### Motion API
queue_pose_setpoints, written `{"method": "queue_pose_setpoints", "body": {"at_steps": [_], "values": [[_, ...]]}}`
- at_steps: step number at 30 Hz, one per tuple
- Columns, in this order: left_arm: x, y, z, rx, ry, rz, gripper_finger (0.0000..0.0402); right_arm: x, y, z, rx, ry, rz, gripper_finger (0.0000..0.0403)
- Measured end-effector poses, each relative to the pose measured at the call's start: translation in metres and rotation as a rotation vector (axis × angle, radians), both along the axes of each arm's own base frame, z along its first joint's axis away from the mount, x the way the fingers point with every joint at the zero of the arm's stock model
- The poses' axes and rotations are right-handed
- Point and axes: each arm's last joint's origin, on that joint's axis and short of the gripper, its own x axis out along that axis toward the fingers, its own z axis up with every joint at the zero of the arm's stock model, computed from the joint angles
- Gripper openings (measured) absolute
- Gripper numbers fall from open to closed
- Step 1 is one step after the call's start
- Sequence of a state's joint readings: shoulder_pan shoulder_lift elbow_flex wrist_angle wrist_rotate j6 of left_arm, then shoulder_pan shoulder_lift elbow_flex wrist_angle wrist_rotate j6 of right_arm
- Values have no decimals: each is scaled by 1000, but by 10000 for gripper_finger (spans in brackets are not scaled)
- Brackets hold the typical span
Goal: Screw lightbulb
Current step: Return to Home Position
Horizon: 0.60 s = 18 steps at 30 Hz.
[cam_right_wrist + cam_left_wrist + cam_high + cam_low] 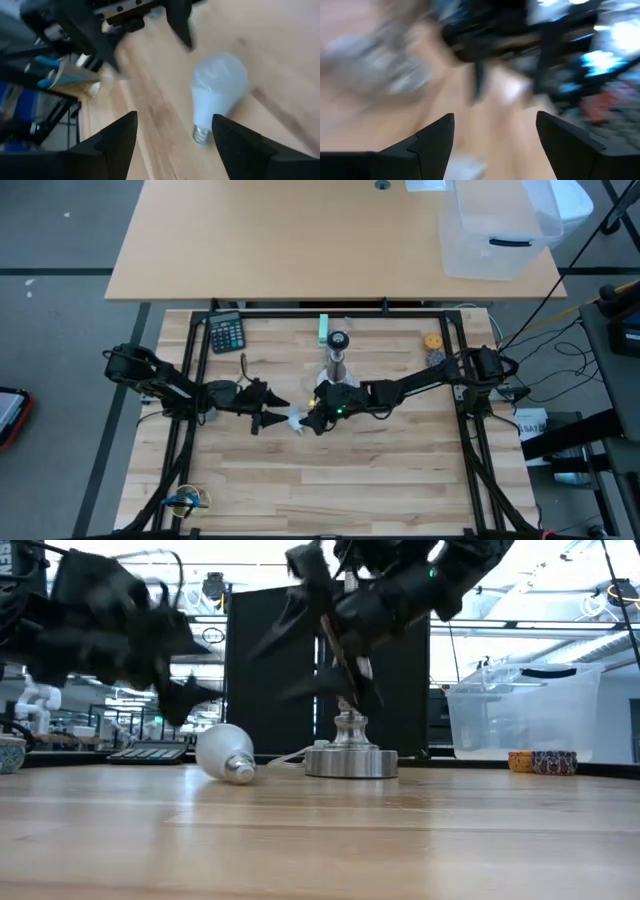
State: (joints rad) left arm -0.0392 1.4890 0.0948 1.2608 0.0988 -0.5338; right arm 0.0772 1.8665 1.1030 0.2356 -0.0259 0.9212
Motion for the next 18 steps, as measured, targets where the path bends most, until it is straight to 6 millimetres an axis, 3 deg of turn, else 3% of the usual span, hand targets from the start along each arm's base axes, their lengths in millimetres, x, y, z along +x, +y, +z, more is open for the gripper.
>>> {"method": "queue_pose_setpoints", "body": {"at_steps": [6, 13, 18], "values": [[-6, -6, 42, 81, -404, -294, 284, -8, 5, 42, -221, -193, 205, 244], [-9, -12, 88, 223, -650, -743, 284, -25, 17, 91, -388, -468, 478, 244], [-11, -22, 118, 326, -775, -1027, 284, -34, 30, 111, -484, -666, 692, 244]]}}
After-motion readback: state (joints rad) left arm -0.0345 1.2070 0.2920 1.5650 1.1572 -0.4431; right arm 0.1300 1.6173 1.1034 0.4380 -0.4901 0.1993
